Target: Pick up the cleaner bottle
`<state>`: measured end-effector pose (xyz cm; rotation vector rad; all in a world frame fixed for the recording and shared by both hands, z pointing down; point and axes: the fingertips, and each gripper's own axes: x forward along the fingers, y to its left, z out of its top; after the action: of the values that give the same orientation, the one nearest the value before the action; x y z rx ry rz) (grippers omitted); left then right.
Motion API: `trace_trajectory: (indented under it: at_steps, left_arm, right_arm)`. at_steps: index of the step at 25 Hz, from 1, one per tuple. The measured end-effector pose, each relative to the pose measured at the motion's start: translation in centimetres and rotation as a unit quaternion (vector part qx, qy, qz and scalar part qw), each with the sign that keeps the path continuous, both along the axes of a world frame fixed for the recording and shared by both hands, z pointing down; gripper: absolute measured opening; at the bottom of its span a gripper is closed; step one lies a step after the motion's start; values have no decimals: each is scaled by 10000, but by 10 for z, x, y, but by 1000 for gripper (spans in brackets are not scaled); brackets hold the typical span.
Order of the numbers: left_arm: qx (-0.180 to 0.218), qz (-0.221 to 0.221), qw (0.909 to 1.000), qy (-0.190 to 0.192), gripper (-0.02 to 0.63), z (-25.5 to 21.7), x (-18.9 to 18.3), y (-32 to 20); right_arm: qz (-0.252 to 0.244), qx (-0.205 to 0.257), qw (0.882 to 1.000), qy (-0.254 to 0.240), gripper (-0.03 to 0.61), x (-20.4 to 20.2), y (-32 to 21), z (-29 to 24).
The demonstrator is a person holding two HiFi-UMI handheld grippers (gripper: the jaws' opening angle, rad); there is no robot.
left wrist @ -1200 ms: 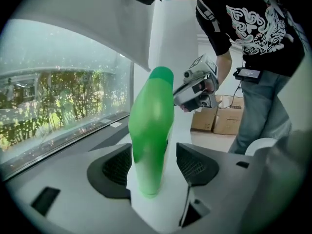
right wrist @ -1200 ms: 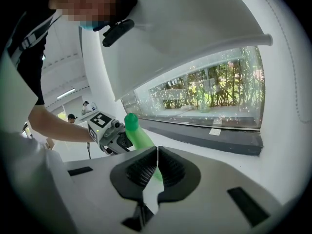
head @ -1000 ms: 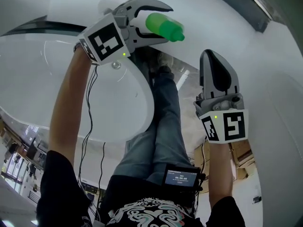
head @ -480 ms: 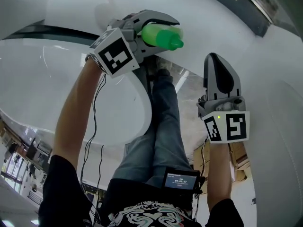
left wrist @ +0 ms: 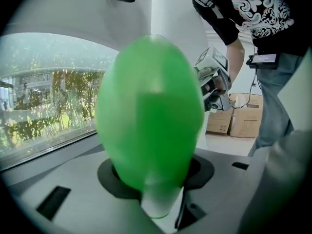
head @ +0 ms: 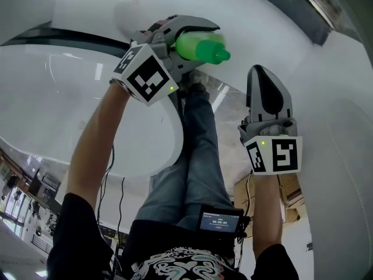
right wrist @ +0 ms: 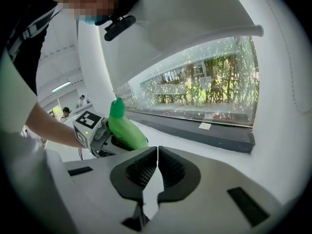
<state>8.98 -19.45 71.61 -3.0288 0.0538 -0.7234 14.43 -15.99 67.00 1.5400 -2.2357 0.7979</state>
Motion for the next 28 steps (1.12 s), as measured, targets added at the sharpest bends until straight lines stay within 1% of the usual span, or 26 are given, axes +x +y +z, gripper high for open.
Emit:
trace_trajectory:
  at_steps: [3, 7, 10, 12, 17, 20, 28]
  left_arm:
    - [-88, -245, 9997, 38, 196, 0, 1, -5]
    - [18, -596, 9982, 62, 196, -6, -1, -16]
    - [-12, -776, 9970, 67, 196, -13, -4, -24]
    - [3, -837, 9965, 66, 196, -19, -6, -26]
    - [-114, -899, 9954, 295, 196, -47, -11, -26]
    - [-90, -961, 9947, 359, 196, -65, -12, -27]
    - [-32, -1304, 9893, 660, 196, -117, -24, -33]
  right_arm:
    - [26, -1, 10000, 1, 28, 2, 2, -1]
    - [68, -1, 10000, -19, 28, 5, 3, -1]
    - [31, -11, 10000, 1, 28, 5, 3, 2]
    - [26, -22, 10000, 12, 28, 6, 3, 1]
    - [2, 22, 10000, 11, 28, 2, 2, -5]
    - [-11, 53, 10000, 18, 28, 1, 0, -12]
    - [-105, 304, 9995, -15, 28, -8, -10, -45]
